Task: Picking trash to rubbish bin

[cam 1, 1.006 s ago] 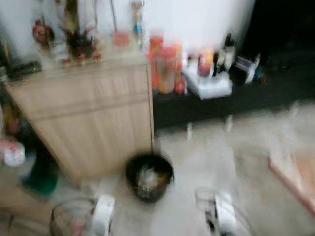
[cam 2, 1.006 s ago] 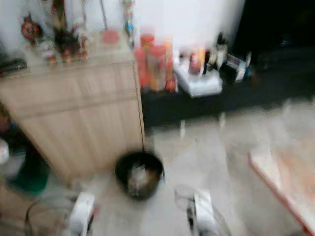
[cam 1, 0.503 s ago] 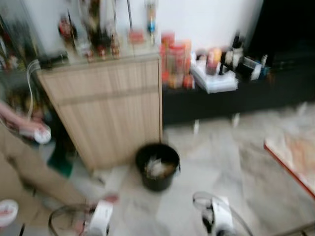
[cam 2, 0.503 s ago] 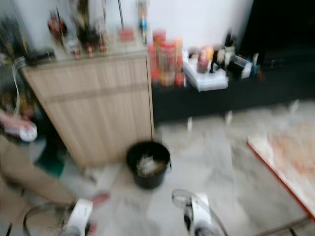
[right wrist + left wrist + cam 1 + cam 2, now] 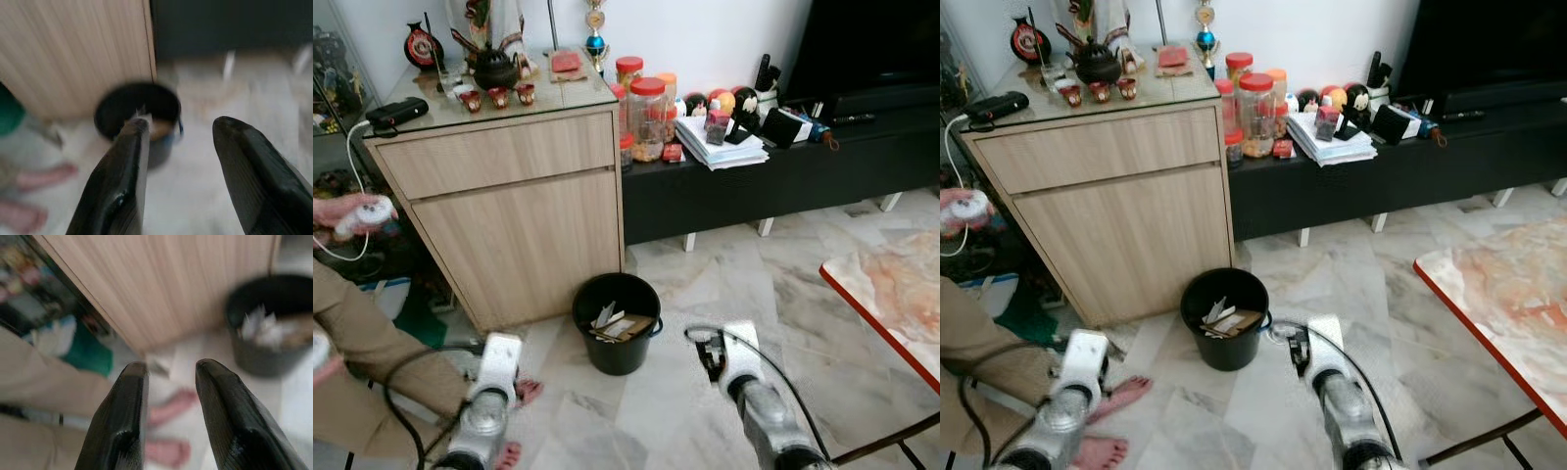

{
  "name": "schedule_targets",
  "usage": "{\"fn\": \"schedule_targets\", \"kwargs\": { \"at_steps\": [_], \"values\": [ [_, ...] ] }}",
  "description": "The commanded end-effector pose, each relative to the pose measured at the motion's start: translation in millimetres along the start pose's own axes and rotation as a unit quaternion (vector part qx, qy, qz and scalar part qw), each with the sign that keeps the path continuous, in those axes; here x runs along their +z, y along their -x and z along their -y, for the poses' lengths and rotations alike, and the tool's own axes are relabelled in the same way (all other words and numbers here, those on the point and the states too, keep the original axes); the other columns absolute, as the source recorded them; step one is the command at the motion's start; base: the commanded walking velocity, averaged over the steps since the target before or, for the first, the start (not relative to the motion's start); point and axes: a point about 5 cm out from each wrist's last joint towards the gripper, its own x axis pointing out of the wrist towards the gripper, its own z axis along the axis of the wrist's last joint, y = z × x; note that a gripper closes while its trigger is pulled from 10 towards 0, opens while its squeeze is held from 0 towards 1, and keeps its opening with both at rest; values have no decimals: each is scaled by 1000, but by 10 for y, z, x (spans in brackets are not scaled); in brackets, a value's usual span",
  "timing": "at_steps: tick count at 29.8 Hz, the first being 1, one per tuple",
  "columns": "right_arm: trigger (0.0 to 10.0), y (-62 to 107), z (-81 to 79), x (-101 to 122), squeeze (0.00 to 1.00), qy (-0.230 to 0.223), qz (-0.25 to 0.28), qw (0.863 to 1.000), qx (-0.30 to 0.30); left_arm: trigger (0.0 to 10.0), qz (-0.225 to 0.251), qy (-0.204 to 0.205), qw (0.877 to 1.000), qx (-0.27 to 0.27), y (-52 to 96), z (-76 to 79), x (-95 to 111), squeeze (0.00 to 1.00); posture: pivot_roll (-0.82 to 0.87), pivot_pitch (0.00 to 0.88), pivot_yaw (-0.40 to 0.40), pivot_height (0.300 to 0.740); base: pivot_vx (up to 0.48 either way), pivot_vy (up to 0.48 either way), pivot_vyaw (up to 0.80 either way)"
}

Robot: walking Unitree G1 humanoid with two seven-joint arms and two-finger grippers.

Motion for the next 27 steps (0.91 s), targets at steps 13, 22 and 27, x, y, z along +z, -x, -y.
{"fn": "schedule_targets", "kwargs": {
  "at_steps": [13,22,27],
  "values": [
    [10000,-267,-193,1313,0,-10,245,969,25,10000,258,28,965,44,-162,-117,1212,0,33,0,40,740,0,0,0],
    [10000,-259,-200,1337,0,-4,251,967,29,10000,285,37,957,46,-145,-137,1349,0,35,3,43,740,0,0,-582],
    [10000,-257,-188,1340,0,-6,253,967,26,10000,284,40,957,48,-136,-144,1338,0,38,5,42,740,0,0,-763]
  ]
}}
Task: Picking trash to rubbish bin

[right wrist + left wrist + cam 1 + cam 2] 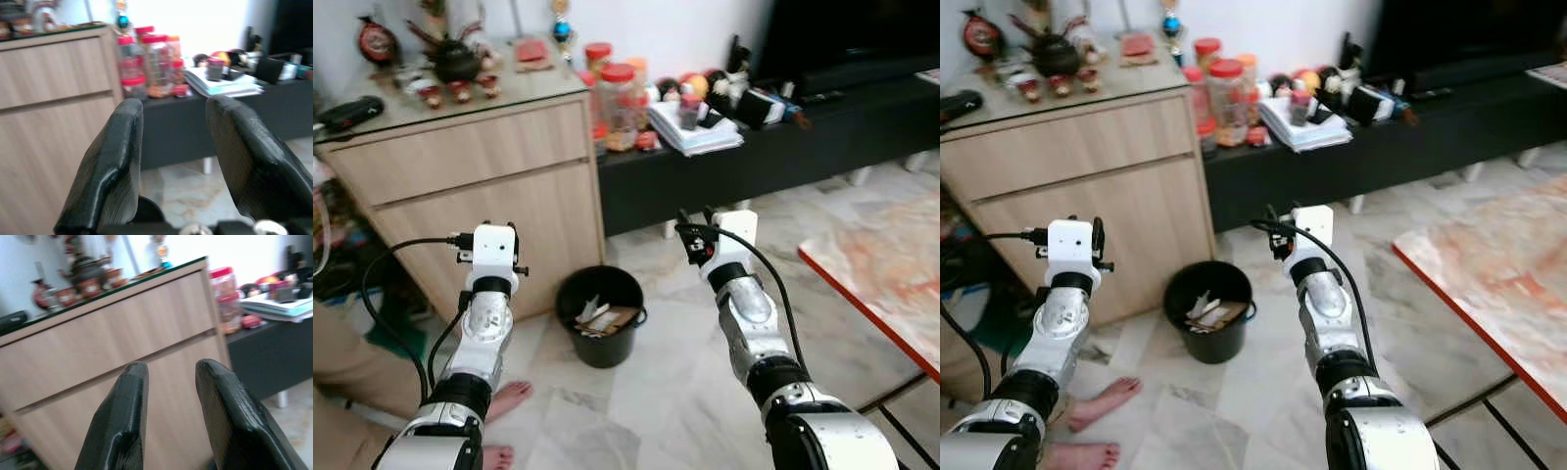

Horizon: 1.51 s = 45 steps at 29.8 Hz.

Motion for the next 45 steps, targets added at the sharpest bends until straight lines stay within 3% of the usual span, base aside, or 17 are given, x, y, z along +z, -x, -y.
{"fn": "schedule_targets", "kwargs": {
  "at_steps": [1,45],
  "values": [
    [10000,-16,-6,41,0,-1,11,1000,0,10000,5,3,1000,9,4,-38,15,0,38,5,42,740,0,0,-763],
    [10000,-50,-97,79,0,5,16,1000,14,10000,24,17,999,13,-45,11,157,0,38,19,31,740,0,-44,-763]
  ]
}}
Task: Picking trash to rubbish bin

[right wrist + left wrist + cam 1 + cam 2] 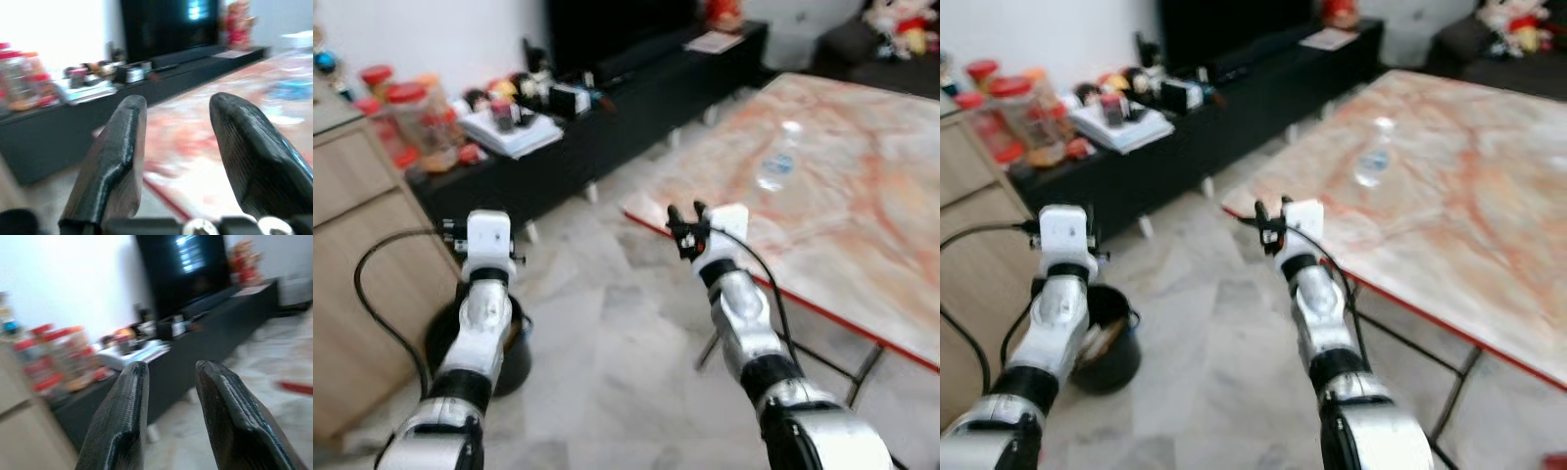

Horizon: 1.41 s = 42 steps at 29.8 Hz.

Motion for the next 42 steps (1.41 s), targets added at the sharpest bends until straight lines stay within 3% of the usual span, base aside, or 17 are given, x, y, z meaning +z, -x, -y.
{"fn": "schedule_targets", "kwargs": {
  "at_steps": [1,21,37,42],
  "values": [
    [10000,-32,-71,33,0,-6,7,1000,8,10000,10,3,1000,7,-20,-54,44,0,38,18,30,740,0,0,-763],
    [10000,-36,-97,39,0,-10,9,1000,16,10000,18,16,1000,3,-34,-29,100,0,36,21,23,740,0,0,-763],
    [10000,-37,-129,57,0,8,15,999,28,10000,8,30,999,17,-56,-49,109,0,37,21,21,740,0,0,0],
    [10000,-30,-154,50,0,15,16,999,35,10000,7,31,999,21,-62,-79,111,0,38,18,22,740,0,0,719]
  ]
}}
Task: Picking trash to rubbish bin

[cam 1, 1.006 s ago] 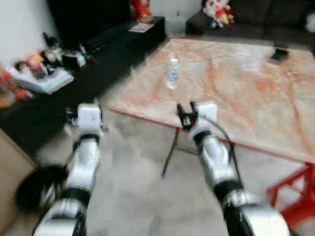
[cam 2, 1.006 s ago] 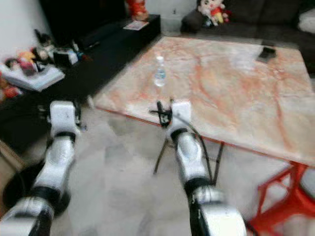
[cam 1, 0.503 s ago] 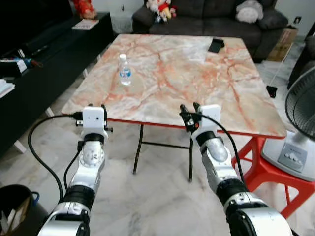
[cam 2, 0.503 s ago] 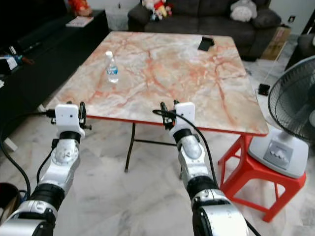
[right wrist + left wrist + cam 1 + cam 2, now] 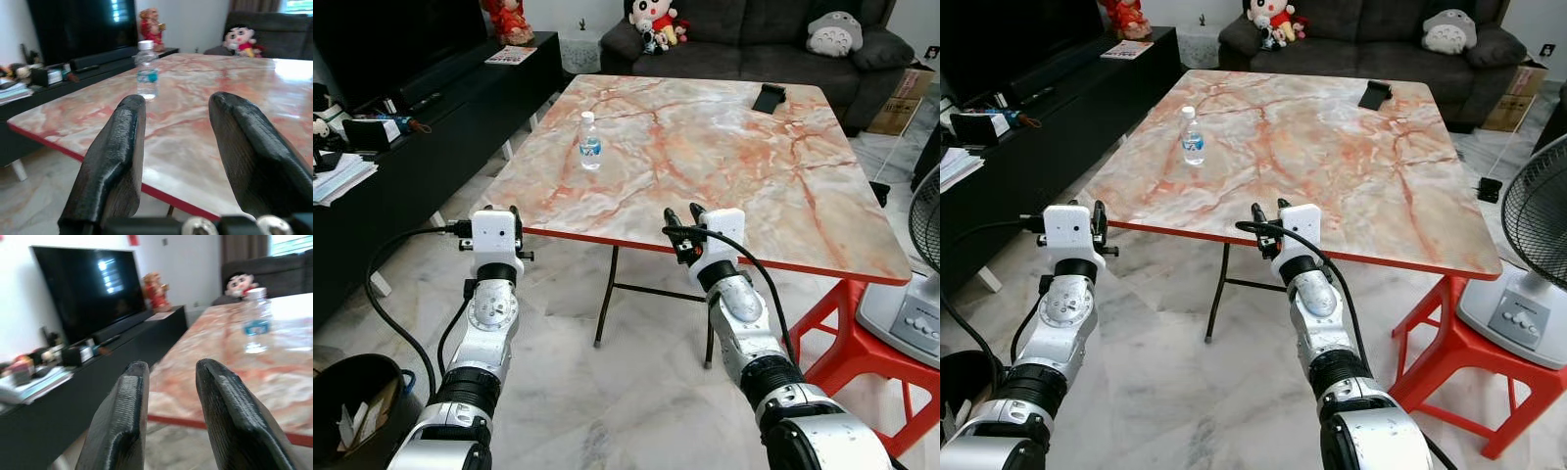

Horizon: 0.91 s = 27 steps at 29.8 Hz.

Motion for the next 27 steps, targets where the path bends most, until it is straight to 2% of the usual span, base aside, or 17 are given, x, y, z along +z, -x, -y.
{"fn": "schedule_targets", "kwargs": {
  "at_steps": [1,9,22,27],
  "values": [
    [10000,-26,-50,56,0,-6,16,1000,10,10000,2,3,1000,13,-28,-64,31,0,38,18,22,740,0,0,0],
    [10000,-30,-71,58,0,-8,16,1000,18,10000,1,6,1000,14,-32,-60,43,0,38,18,22,740,0,0,0],
    [10000,-30,-125,49,0,-4,15,999,29,10000,5,7,1000,15,-42,-75,67,0,39,20,20,740,260,0,0],
    [10000,-30,-94,48,0,-11,14,1000,19,10000,2,8,1000,-18,-5,3,40,0,39,20,20,740,49,0,0]
  ]
}}
